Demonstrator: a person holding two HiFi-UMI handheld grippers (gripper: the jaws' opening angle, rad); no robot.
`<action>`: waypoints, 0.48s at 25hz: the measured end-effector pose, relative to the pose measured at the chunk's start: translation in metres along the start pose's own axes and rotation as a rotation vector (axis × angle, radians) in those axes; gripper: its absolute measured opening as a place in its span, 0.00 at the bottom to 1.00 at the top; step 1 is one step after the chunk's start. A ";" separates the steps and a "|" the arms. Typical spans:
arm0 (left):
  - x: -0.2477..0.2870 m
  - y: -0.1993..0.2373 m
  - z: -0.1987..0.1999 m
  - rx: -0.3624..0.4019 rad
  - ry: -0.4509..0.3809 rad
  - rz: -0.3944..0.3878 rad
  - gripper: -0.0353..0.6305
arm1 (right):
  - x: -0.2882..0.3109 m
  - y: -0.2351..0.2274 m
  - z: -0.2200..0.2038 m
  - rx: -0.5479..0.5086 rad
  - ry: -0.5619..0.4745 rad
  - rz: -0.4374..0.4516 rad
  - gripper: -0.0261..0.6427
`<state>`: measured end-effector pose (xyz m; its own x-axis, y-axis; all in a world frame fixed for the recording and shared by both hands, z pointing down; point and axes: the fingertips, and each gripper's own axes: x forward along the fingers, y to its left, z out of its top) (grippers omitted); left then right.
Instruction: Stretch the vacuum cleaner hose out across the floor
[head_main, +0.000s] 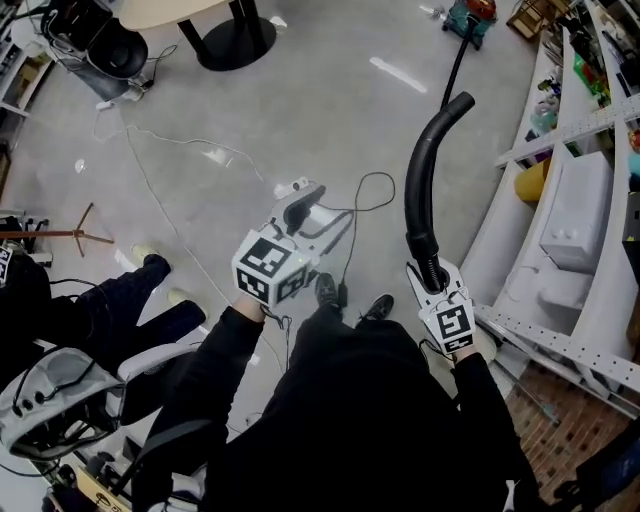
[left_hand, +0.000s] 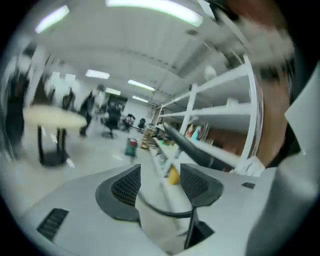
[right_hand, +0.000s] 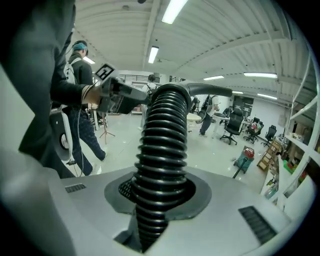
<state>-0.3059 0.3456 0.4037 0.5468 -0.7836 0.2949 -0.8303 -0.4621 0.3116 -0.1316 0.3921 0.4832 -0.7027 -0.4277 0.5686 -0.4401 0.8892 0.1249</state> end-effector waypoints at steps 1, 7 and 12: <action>0.002 -0.011 0.003 -0.230 -0.029 -0.128 0.44 | -0.006 0.006 -0.006 -0.031 0.001 -0.007 0.21; 0.019 -0.080 0.025 -0.596 -0.080 -0.503 0.64 | -0.038 0.042 -0.027 -0.205 -0.020 -0.048 0.21; 0.022 -0.181 0.029 -0.689 -0.040 -0.760 0.64 | -0.066 0.057 -0.051 -0.278 -0.059 -0.067 0.21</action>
<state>-0.1467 0.3994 0.3278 0.8877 -0.4026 -0.2232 -0.0171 -0.5135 0.8579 -0.0816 0.4795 0.4945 -0.7124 -0.4884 0.5040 -0.3222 0.8656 0.3833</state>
